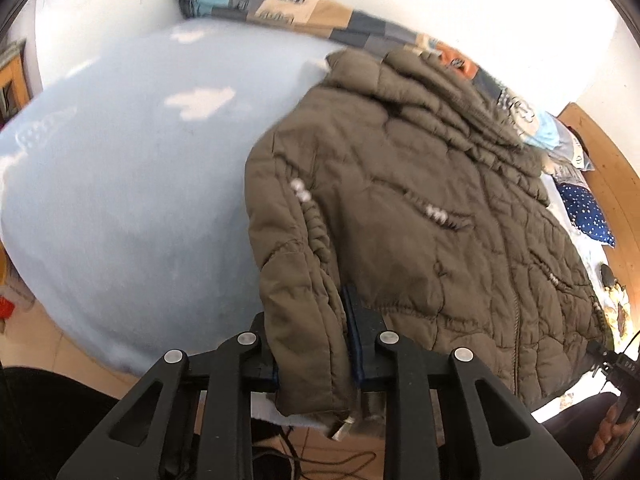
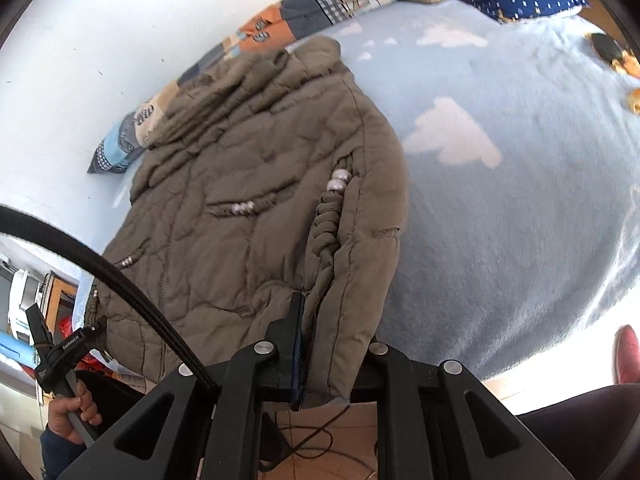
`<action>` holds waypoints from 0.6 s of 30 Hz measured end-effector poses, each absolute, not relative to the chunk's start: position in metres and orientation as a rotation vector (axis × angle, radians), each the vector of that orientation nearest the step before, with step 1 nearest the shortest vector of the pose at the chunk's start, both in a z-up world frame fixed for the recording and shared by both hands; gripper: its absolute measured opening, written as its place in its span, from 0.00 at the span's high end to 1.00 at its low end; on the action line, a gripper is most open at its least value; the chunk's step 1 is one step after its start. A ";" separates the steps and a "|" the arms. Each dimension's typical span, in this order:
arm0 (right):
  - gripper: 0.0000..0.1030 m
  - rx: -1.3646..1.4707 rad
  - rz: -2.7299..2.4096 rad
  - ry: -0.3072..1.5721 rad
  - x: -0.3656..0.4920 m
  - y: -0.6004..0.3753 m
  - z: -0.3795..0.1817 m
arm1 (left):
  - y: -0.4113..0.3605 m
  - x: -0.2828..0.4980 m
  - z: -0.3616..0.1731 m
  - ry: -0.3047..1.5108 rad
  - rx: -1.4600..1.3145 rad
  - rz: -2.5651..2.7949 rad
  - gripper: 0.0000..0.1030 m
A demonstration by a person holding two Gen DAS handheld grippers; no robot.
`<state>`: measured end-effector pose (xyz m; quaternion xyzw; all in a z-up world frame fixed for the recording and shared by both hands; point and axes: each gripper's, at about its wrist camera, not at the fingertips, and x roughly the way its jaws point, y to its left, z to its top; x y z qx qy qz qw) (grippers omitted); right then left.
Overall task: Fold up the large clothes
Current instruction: 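Hold the hem with both tools and pull it taut toward the tools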
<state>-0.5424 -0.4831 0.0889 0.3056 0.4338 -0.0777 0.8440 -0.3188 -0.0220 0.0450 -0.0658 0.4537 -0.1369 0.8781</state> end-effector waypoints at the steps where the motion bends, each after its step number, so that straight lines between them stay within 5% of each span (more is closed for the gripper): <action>1: 0.85 0.646 -0.157 0.899 -0.544 -0.484 0.093 | -0.023 -0.320 0.049 0.933 -0.129 -0.287 0.78; 18: 0.77 0.671 -0.208 0.984 -0.531 -0.485 0.074 | -0.033 -0.322 0.043 0.926 -0.007 -0.230 0.78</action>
